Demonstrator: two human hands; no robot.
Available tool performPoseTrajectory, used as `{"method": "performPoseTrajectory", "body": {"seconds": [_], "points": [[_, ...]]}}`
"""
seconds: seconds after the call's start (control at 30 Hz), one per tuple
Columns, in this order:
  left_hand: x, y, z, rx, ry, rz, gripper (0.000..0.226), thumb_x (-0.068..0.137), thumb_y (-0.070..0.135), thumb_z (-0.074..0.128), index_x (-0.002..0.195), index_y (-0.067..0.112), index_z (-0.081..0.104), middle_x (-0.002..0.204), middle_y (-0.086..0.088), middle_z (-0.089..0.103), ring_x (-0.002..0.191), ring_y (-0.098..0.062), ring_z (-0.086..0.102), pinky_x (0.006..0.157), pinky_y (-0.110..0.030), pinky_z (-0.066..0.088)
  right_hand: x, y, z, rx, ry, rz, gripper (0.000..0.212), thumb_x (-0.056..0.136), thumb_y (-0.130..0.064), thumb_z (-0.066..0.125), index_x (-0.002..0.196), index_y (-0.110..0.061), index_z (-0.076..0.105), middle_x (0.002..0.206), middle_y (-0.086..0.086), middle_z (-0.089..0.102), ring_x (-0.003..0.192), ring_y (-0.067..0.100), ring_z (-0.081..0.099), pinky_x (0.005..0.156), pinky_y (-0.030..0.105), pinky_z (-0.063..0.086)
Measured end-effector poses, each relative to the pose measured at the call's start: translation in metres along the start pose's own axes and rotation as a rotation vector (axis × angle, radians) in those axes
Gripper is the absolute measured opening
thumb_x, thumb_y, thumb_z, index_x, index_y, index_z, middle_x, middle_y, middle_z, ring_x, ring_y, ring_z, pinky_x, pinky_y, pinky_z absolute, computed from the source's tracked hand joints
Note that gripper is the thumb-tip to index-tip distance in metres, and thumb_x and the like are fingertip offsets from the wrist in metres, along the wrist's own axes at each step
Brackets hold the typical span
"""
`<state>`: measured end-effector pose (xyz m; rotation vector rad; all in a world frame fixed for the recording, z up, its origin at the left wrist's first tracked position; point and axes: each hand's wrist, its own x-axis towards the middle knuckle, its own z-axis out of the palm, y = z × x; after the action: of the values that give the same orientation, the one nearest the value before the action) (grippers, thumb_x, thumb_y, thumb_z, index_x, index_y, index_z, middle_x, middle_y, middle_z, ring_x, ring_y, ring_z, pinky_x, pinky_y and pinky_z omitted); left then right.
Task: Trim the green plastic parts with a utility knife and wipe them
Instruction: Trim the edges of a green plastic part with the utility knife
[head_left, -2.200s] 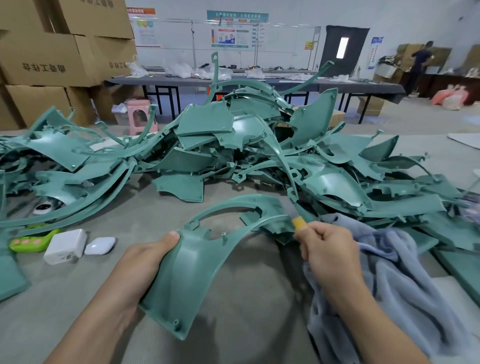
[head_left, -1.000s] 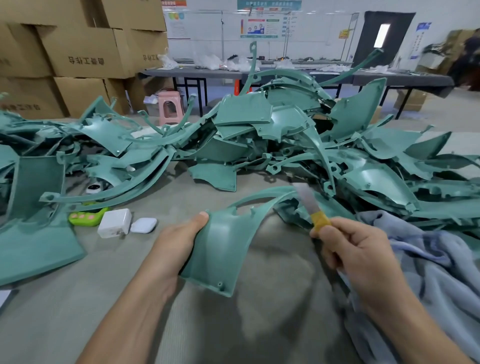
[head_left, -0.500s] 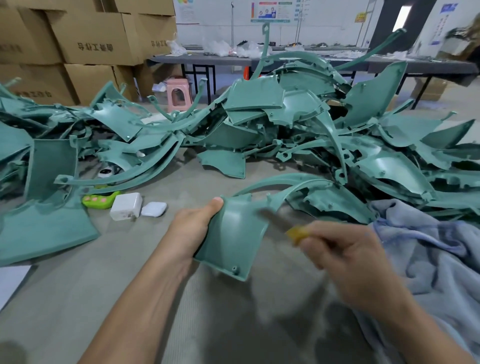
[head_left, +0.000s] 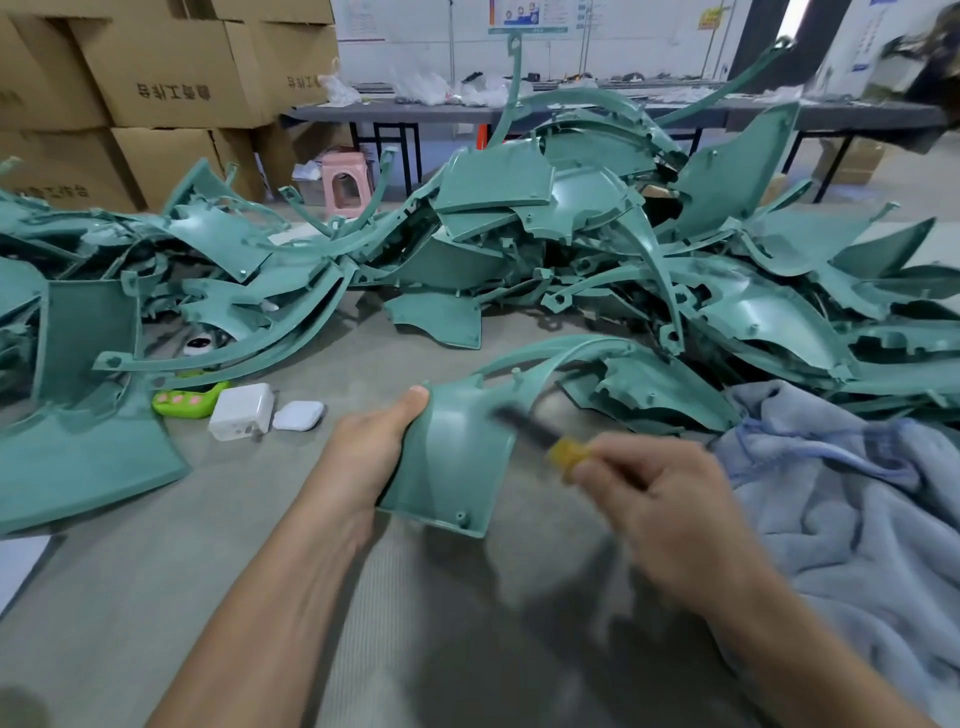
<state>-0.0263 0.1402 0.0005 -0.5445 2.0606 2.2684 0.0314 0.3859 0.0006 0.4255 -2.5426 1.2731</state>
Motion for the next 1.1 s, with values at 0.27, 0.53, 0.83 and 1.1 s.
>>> {"method": "performPoseTrajectory", "body": {"seconds": [0.27, 0.53, 0.83, 1.1], "points": [[-0.003, -0.001, 0.011, -0.111, 0.08, 0.06, 0.02, 0.08, 0.052, 0.075, 0.07, 0.035, 0.08, 0.08, 0.0, 0.079, 0.069, -0.017, 0.076, 0.071, -0.036, 0.057, 0.004, -0.003, 0.002, 0.818, -0.133, 0.333, 0.014, 0.086, -0.022, 0.075, 0.078, -0.012, 0.079, 0.087, 0.009, 0.075, 0.082, 0.017, 0.069, 0.075, 0.027, 0.056], [-0.01, -0.004, 0.017, -0.087, -0.334, 0.129, 0.018, 0.093, 0.016, 0.066, 0.101, 0.014, 0.082, 0.106, -0.014, 0.078, 0.099, -0.03, 0.075, 0.07, -0.031, 0.061, 0.013, -0.007, 0.005, 1.051, 0.132, 0.363, 0.019, 0.072, -0.029, 0.072, 0.075, -0.013, 0.082, 0.08, 0.005, 0.074, 0.079, 0.014, 0.065, 0.077, 0.027, 0.054], [-0.021, -0.012, 0.025, -0.02, -0.597, 0.069, 0.028, 0.077, 0.024, 0.075, 0.104, 0.023, 0.081, 0.114, -0.01, 0.076, 0.1, -0.025, 0.075, 0.074, -0.03, 0.061, 0.017, -0.007, -0.005, 0.991, 0.172, 0.358, 0.018, 0.076, -0.025, 0.069, 0.074, -0.011, 0.082, 0.102, 0.006, 0.078, 0.101, 0.02, 0.071, 0.096, 0.038, 0.053], [-0.009, 0.0, 0.016, -0.321, -0.168, 0.091, 0.026, 0.089, 0.011, 0.066, 0.074, 0.022, 0.084, 0.091, -0.002, 0.08, 0.071, -0.01, 0.075, 0.053, -0.02, 0.056, 0.011, 0.006, -0.019, 0.704, -0.036, 0.196, 0.022, 0.082, -0.028, 0.071, 0.084, -0.009, 0.081, 0.087, 0.013, 0.077, 0.08, 0.015, 0.066, 0.079, 0.023, 0.051]]}}
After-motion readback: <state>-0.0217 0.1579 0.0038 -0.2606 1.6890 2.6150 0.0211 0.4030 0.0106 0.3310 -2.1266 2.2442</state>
